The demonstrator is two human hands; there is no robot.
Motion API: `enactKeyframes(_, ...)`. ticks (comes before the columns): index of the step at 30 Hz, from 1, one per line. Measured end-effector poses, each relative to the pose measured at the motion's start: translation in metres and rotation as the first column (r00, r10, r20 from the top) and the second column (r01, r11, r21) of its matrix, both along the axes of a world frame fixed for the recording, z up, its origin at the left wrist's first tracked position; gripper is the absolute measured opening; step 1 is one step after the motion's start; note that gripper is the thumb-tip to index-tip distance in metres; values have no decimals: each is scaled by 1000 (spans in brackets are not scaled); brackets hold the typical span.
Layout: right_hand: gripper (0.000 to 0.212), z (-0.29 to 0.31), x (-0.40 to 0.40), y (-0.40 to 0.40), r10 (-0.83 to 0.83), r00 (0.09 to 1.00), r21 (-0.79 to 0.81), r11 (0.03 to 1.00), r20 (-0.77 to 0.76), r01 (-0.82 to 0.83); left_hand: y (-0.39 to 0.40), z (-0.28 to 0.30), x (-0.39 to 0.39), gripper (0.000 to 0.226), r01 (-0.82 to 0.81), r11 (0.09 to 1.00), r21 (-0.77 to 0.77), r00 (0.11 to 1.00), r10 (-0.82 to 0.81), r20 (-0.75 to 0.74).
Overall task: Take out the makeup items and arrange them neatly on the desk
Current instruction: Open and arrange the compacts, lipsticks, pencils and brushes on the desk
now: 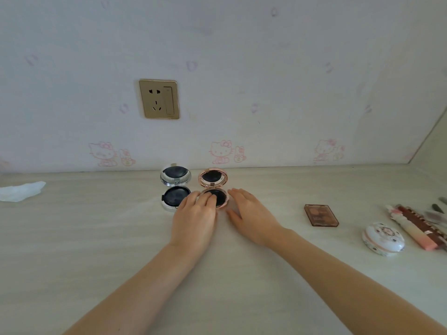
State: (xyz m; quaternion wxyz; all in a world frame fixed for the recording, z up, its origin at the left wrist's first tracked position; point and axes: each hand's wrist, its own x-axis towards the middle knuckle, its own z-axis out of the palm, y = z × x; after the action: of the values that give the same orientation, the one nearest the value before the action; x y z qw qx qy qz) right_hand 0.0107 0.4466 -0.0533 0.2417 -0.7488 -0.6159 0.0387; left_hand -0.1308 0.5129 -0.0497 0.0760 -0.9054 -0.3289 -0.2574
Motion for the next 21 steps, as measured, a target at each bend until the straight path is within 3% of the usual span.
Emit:
enactKeyframes(9, 52, 21, 34, -84, -128, 978, -72, 987, 167, 142, -53, 8, 24, 23, 169, 981, -92, 986, -169, 11)
enactKeyframes(21, 48, 39, 88, -206, -299, 914, -40, 946, 274, 322, -138, -6, 95, 34, 441, 886, -139, 897, -432, 91)
